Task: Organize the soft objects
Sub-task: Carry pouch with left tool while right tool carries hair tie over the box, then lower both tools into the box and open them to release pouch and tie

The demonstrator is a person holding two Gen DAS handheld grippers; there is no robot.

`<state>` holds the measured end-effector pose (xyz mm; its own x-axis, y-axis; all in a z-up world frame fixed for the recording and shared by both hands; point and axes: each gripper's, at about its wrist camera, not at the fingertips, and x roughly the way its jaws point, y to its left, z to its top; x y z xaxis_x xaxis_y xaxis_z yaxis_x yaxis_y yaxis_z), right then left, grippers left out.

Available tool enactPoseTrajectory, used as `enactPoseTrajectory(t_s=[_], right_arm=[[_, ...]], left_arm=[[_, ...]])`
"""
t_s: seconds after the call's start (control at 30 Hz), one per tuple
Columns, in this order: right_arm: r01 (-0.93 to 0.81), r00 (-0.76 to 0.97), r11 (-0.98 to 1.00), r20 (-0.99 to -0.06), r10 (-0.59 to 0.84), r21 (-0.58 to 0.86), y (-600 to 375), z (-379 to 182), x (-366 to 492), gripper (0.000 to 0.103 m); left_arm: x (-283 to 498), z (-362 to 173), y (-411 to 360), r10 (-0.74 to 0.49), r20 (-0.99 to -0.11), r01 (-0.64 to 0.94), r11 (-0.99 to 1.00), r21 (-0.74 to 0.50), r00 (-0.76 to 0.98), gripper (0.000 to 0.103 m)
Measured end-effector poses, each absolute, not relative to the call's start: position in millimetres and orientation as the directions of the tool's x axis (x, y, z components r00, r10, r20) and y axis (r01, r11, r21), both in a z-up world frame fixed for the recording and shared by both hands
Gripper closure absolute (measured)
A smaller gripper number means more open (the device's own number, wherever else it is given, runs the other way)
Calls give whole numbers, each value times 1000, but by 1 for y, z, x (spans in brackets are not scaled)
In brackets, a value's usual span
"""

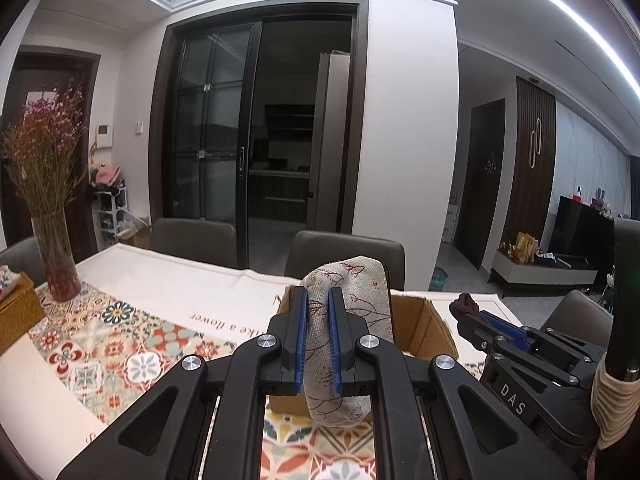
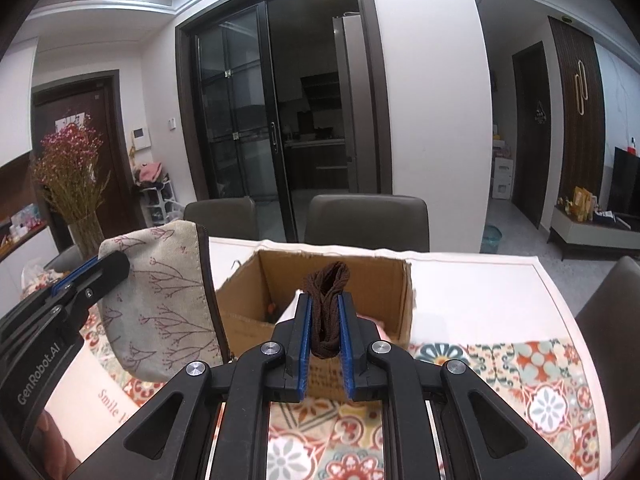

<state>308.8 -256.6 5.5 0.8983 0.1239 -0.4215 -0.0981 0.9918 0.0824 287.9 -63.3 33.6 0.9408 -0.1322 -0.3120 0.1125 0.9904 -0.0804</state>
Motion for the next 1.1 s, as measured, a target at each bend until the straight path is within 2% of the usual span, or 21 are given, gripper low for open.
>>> enactPoseTrajectory(t_s=[0.3,0.47,0.7,1.1], right_arm=[[-104,901,992,-415,124,72,-260,19,344,89],[-107,888,990,-440,137,92,-267,19,367,89],[-106,857,989,-494,144,104,-275,7,398,89],[-108,786,990,-602,139,88,-274,-24,439,88]], left_arm=[[323,51,-68,-119,-262,110,993,-48,958,91],[345,55,-74,-124,-267,116,992,-43,956,91],[381,46,-80,-138,-323,124,990,-65,936,91],[443,1,-91,-168,-495,137,986,-99,852,90]])
